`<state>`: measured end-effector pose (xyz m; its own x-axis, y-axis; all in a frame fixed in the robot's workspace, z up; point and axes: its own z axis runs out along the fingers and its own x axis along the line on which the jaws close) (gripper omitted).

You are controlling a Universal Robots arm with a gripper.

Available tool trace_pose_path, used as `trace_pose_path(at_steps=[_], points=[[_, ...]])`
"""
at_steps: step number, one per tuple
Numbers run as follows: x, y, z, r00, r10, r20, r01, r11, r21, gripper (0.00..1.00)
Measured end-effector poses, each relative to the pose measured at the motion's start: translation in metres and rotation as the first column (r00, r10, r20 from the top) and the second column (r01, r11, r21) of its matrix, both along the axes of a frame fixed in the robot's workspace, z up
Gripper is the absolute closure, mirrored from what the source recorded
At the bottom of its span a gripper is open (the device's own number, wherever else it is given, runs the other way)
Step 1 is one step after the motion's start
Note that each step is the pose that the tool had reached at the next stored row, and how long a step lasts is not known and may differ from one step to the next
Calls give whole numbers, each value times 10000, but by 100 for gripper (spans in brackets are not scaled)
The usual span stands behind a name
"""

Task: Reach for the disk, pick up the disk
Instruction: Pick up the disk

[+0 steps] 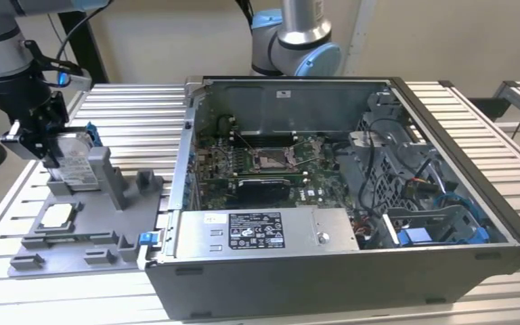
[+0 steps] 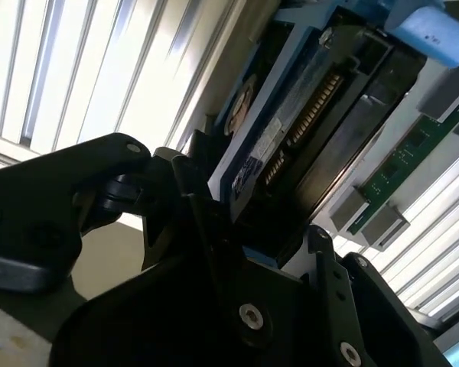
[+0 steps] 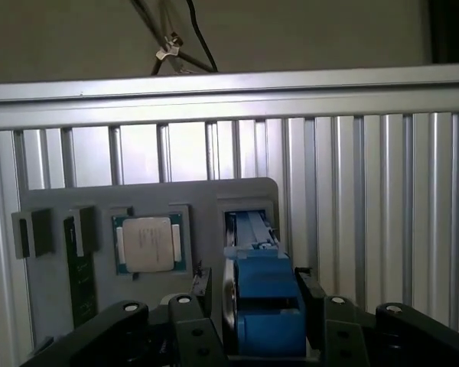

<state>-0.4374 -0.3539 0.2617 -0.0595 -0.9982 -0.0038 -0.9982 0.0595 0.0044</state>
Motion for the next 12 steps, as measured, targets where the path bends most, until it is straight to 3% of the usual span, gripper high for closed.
trace_pose_path(at_steps=[7,8,12], points=[[0,0,-6,10000,0,1,0,10000,1,0],[0,0,-6,10000,0,1,0,10000,1,100],[0,0,-6,10000,0,1,0,10000,1,100]])
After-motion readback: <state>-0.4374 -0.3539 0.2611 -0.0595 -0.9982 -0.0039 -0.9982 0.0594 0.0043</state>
